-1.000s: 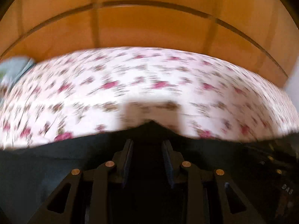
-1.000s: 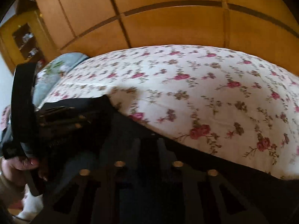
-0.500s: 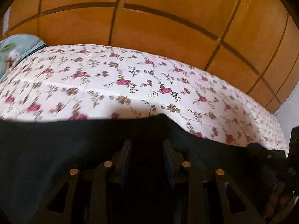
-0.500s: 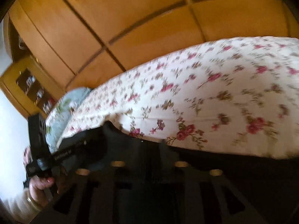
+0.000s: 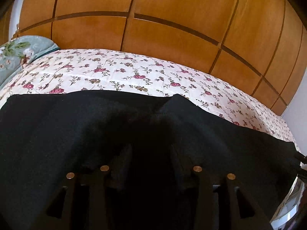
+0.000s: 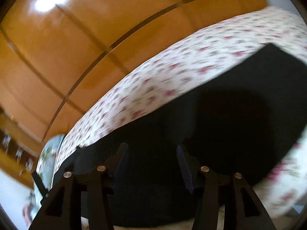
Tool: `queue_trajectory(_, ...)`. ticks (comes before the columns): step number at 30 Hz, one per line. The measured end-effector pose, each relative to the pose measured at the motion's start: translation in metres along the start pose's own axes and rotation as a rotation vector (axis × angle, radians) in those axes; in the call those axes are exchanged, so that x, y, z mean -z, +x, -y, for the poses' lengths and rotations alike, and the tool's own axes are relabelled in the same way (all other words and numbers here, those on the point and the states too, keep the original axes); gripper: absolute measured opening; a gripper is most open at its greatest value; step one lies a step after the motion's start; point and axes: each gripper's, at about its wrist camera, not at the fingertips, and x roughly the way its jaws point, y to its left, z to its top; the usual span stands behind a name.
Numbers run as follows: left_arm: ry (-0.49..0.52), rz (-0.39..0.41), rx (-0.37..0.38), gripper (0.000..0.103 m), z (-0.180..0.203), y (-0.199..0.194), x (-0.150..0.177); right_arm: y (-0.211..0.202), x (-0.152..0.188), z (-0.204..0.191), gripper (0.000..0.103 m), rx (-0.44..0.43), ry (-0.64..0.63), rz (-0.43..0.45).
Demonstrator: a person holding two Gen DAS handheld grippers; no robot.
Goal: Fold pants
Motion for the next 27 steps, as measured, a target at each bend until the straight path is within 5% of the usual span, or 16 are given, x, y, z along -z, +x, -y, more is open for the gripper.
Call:
queue_trajectory(7, -0.015, 0.022, 0.044, 0.047, -0.006, -0.002, 0.003, -0.068, -0.005, 0.078, 0.058, 0.093, 0.269, 0.198)
queue_trajectory(15, 0.001, 0.028, 0.037, 0.047, -0.004, -0.003, 0.005, -0.058, -0.005, 0.138, 0.062, 0.113, 0.513, 0.2)
queue_trajectory(27, -0.007, 0.034, 0.047, 0.047, -0.006, -0.004, 0.006, -0.048, -0.014, 0.164, 0.059, 0.055, 0.534, 0.379)
